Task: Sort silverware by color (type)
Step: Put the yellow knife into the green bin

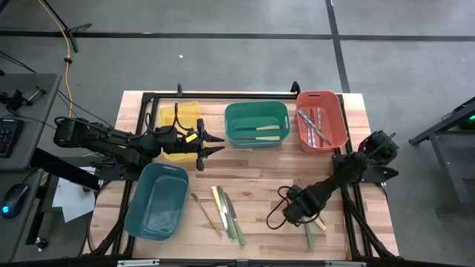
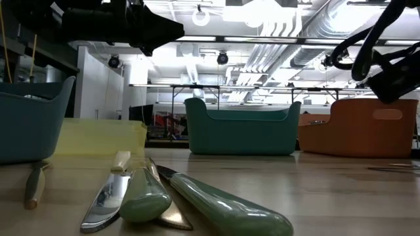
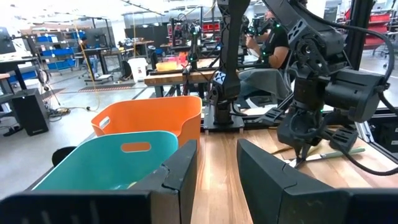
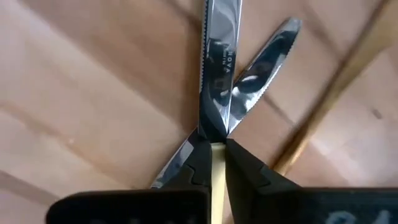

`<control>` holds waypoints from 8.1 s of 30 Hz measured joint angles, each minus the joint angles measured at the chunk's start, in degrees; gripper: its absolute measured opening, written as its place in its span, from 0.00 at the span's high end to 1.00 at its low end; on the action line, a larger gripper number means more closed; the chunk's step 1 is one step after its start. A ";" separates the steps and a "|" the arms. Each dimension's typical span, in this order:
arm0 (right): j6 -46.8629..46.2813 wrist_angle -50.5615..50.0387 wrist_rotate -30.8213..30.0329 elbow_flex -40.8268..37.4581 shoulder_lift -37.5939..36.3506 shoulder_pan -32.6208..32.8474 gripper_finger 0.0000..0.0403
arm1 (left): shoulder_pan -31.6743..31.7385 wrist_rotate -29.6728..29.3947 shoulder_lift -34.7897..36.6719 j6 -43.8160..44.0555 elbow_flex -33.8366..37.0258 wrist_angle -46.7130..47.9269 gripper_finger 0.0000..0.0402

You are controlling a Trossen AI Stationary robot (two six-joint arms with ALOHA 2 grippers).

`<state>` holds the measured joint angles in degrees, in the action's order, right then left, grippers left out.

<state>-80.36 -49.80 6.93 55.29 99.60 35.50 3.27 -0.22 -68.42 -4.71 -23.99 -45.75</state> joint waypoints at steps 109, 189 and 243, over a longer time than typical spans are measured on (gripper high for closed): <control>-5.42 0.82 -8.44 -0.07 -10.60 5.58 0.90 | 0.01 0.01 -0.02 0.00 0.02 0.43 0.75; 74.97 52.67 -25.56 1.27 -7.74 -42.61 0.90 | 1.18 1.95 8.46 7.56 0.01 6.03 0.75; 76.62 31.82 -14.40 0.03 -16.56 -48.31 0.56 | 1.19 1.96 8.44 4.04 0.02 6.07 0.75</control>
<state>-3.74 -17.97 -7.47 55.33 83.04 -12.81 4.45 1.74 -59.99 -0.67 -23.97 -39.68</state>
